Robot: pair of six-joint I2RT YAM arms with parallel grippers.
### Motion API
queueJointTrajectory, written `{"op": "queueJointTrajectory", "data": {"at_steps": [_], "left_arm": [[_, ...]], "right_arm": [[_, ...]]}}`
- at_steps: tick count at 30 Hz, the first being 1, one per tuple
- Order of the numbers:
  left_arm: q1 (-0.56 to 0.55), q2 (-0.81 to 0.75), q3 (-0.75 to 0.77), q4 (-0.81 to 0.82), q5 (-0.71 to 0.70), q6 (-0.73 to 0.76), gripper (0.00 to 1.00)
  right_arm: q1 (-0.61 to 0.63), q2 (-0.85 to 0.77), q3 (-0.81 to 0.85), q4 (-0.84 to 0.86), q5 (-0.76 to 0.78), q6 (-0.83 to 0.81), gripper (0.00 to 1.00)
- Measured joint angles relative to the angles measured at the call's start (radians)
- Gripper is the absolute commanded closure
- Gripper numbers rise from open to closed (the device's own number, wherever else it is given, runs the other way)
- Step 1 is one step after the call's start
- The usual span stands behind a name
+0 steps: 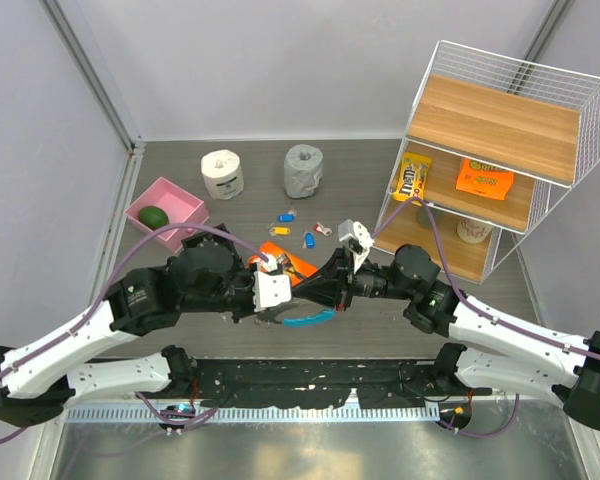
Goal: Remove the keys from the keyring
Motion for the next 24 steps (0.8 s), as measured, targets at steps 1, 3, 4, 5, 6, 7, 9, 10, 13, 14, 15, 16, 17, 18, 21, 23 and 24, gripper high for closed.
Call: {"op": "queueJointTrajectory", "data": {"at_steps": [1, 3, 4, 5, 6, 7, 9, 10, 13, 14, 15, 16, 17, 18, 21, 23, 24], "left_arm": [[-0.001, 0.000, 0.000, 0.001, 0.003, -0.003, 1.00], [-0.004, 0.001, 0.000, 0.001, 0.007, -0.008, 1.00], [-0.005, 0.001, 0.000, -0.002, 0.009, -0.011, 1.00], [-0.005, 0.002, 0.000, -0.006, 0.011, -0.015, 1.00], [-0.004, 0.004, 0.000, -0.010, 0.014, -0.020, 1.00], [-0.004, 0.008, 0.001, -0.014, 0.016, -0.027, 1.00], [-0.002, 0.016, 0.001, -0.021, 0.020, -0.035, 1.00], [0.001, 0.020, 0.001, -0.023, 0.024, -0.038, 1.00], [0.012, 0.023, 0.001, -0.027, 0.037, -0.048, 1.00], [0.015, 0.023, 0.002, -0.028, 0.040, -0.052, 1.00], [0.019, 0.022, 0.001, -0.029, 0.043, -0.056, 1.00], [0.023, 0.022, 0.001, -0.029, 0.047, -0.057, 1.00], [0.025, 0.023, 0.001, -0.029, 0.050, -0.058, 1.00], [0.027, 0.023, 0.001, -0.029, 0.053, -0.058, 1.00], [0.030, 0.019, 0.001, -0.022, 0.064, -0.056, 1.00], [0.032, 0.015, 0.001, -0.013, 0.069, -0.055, 1.00], [0.034, 0.013, 0.001, -0.008, 0.070, -0.055, 1.00]], "right_arm": [[-0.002, 0.000, 0.000, 0.006, -0.014, -0.005, 0.95], [-0.005, 0.003, 0.000, 0.014, -0.036, -0.013, 0.95], [-0.005, 0.006, 0.000, 0.019, -0.048, -0.019, 0.95], [-0.006, 0.010, 0.000, 0.021, -0.056, -0.024, 0.95], [-0.006, 0.012, 0.000, 0.021, -0.063, -0.028, 0.95], [-0.006, 0.015, 0.000, 0.020, -0.071, -0.038, 0.95], [-0.005, 0.018, 0.000, 0.013, -0.082, -0.059, 0.95], [-0.005, 0.018, 0.000, 0.009, -0.086, -0.070, 0.95], [-0.005, 0.018, 0.000, -0.003, -0.093, -0.102, 0.95], [-0.005, 0.017, 0.000, -0.007, -0.093, -0.113, 0.95], [-0.005, 0.017, 0.000, -0.012, -0.093, -0.126, 0.95], [-0.004, 0.015, 0.001, -0.019, -0.093, -0.137, 0.95], [-0.004, 0.014, 0.001, -0.027, -0.093, -0.148, 0.95], [-0.003, 0.010, 0.002, -0.035, -0.090, -0.157, 0.95], [0.003, -0.006, 0.007, -0.063, -0.068, -0.175, 0.95], [0.010, -0.024, 0.008, -0.082, -0.036, -0.179, 0.95], [0.013, -0.030, 0.010, -0.090, -0.021, -0.179, 0.95]]}}
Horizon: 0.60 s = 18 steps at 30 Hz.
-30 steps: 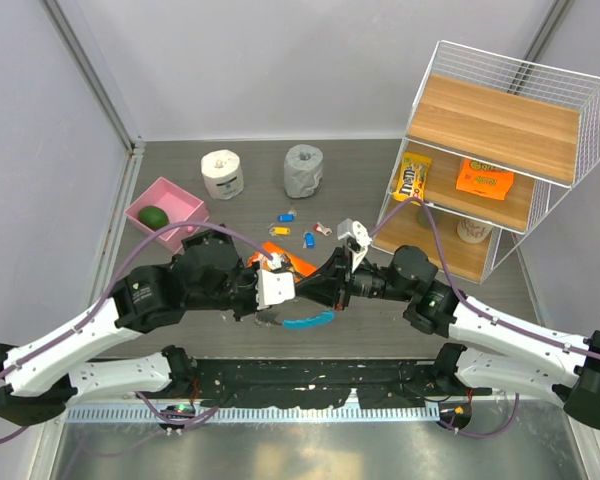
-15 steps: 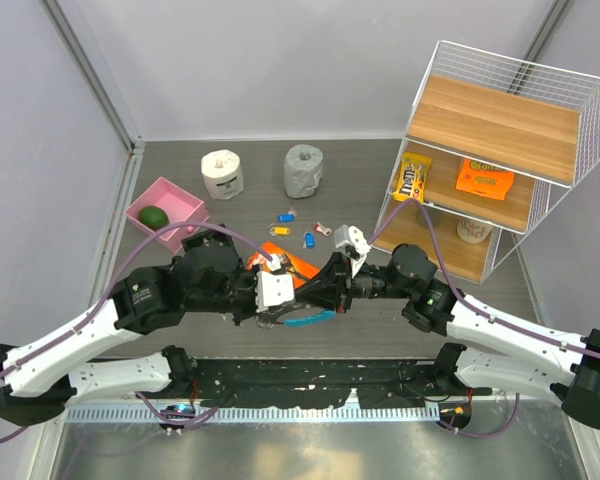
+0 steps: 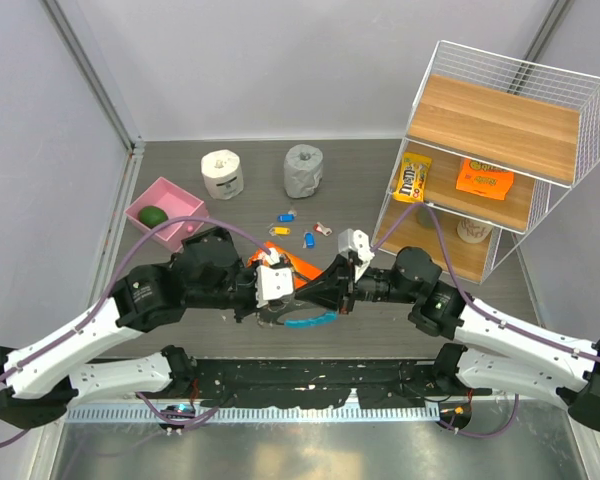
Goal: Remove the keys from the keyring
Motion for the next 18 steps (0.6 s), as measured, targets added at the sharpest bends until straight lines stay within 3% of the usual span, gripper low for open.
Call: {"op": "queueJointTrajectory", "data": {"at_steps": [18], "left_arm": [[0.010, 0.180, 0.157, -0.148, -0.086, -0.003, 1.00]], "right_arm": [[0.021, 0.033, 0.144, -0.317, 0.109, -0.190, 0.95]]}}
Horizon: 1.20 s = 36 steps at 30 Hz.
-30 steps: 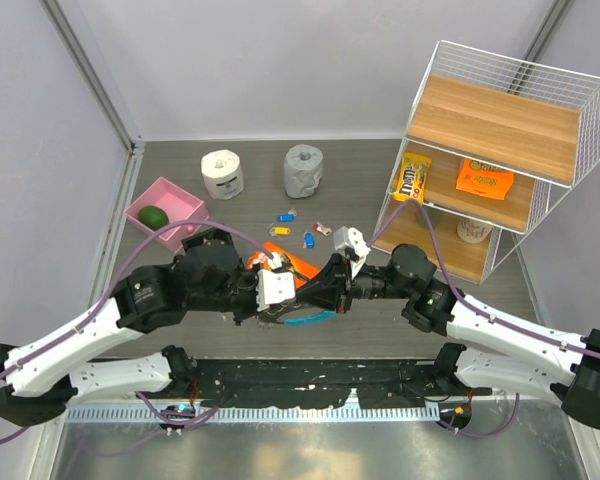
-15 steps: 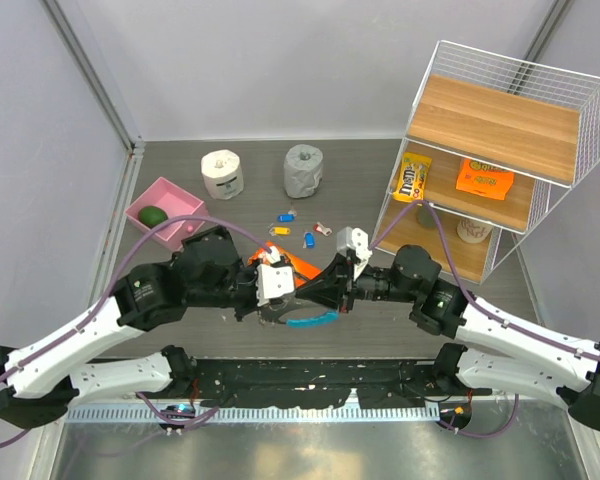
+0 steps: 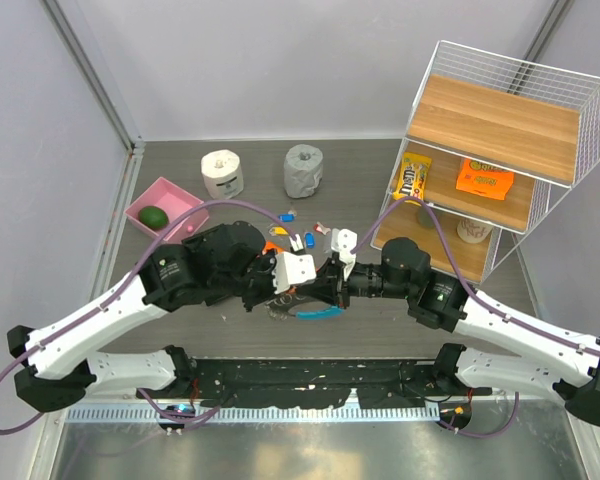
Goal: Remove the keys from the keyring
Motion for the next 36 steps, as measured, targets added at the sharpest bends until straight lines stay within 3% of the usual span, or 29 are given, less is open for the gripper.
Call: {"op": "queueJointTrajectory", "data": {"at_steps": [14, 36], "left_arm": [[-0.003, 0.033, 0.042, -0.044, -0.053, 0.000, 1.00], [-0.005, -0.023, -0.011, 0.001, -0.018, 0.012, 1.00]], "right_arm": [[0.004, 0.003, 0.007, 0.010, 0.037, -0.035, 0.95], [-0.019, -0.013, -0.054, 0.140, -0.037, 0.154, 0.95]]}}
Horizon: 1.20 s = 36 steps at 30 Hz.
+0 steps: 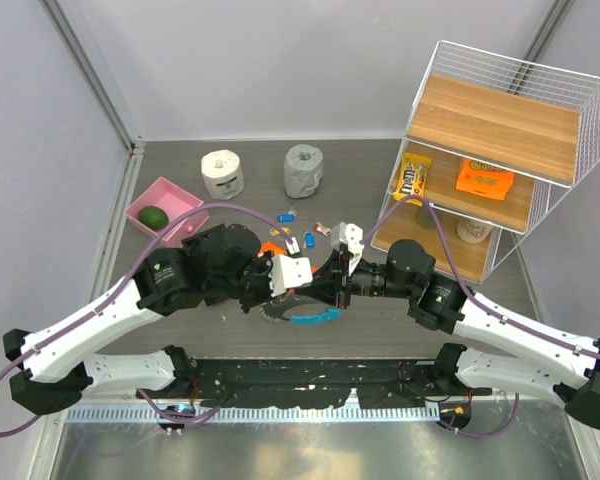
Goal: Remove the keys from the keyring
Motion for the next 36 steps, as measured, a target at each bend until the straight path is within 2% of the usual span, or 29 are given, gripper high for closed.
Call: {"op": "queueJointTrajectory", "data": {"at_steps": [15, 31, 32, 33, 34, 36], "left_arm": [[-0.009, 0.021, 0.010, -0.035, -0.019, 0.002, 1.00], [-0.010, 0.022, 0.039, -0.045, -0.049, 0.001, 1.00], [-0.010, 0.019, 0.039, -0.045, -0.049, 0.001, 1.00], [-0.010, 0.014, 0.037, -0.042, -0.048, 0.001, 1.00], [-0.010, 0.008, 0.034, -0.038, -0.048, 0.000, 1.00], [-0.010, -0.006, 0.027, -0.026, -0.054, 0.002, 1.00]], "right_arm": [[-0.010, 0.045, 0.002, 0.010, -0.071, -0.028, 0.95], [0.020, 0.113, 0.063, -0.068, -0.077, -0.113, 0.95], [0.021, 0.113, 0.065, -0.072, -0.077, -0.120, 0.93], [0.021, 0.113, 0.069, -0.076, -0.077, -0.126, 0.84], [0.021, 0.113, 0.073, -0.079, -0.077, -0.132, 0.70], [0.024, 0.112, 0.078, -0.083, -0.088, -0.148, 0.54]]}}
